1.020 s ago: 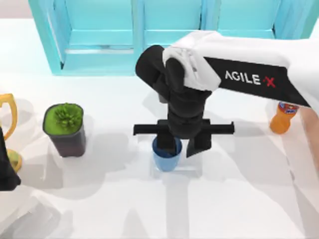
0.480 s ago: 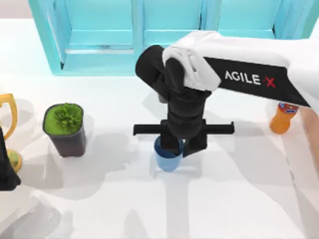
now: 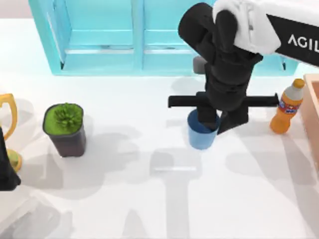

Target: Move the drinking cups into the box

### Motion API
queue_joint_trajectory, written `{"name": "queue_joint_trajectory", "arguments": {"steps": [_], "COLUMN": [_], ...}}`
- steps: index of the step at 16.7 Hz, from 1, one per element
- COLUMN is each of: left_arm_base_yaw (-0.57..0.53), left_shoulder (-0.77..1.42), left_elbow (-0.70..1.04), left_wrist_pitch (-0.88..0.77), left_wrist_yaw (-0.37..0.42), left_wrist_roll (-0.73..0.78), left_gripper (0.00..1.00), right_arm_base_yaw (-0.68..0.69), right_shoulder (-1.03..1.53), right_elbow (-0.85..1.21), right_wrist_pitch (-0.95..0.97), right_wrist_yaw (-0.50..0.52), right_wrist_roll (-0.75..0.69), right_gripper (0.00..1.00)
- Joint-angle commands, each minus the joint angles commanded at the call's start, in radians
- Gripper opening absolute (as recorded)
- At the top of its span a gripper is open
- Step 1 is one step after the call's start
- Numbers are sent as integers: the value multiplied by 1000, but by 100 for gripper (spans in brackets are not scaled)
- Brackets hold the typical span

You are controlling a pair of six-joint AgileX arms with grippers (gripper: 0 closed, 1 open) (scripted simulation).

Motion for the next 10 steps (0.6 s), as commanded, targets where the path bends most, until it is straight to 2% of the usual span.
{"name": "queue_joint_trajectory", "arguments": {"steps": [3,10], "left_arm_base_yaw": [0,0], "left_shoulder": [0,0], "left_elbow": [0,0], "left_wrist_pitch": [0,0], "left_wrist_yaw": [0,0], "left_wrist_roll": [0,0], "left_gripper": [100,100], "right_arm_base_yaw": [-69,-92], "right_shoulder": [-90,-108], "right_elbow": [-24,-29], "right_wrist_pitch": [-79,-105], "right_wrist_yaw": [-1,-12], "right_wrist_roll": [-70,-104], "right_gripper": [0,0]}}
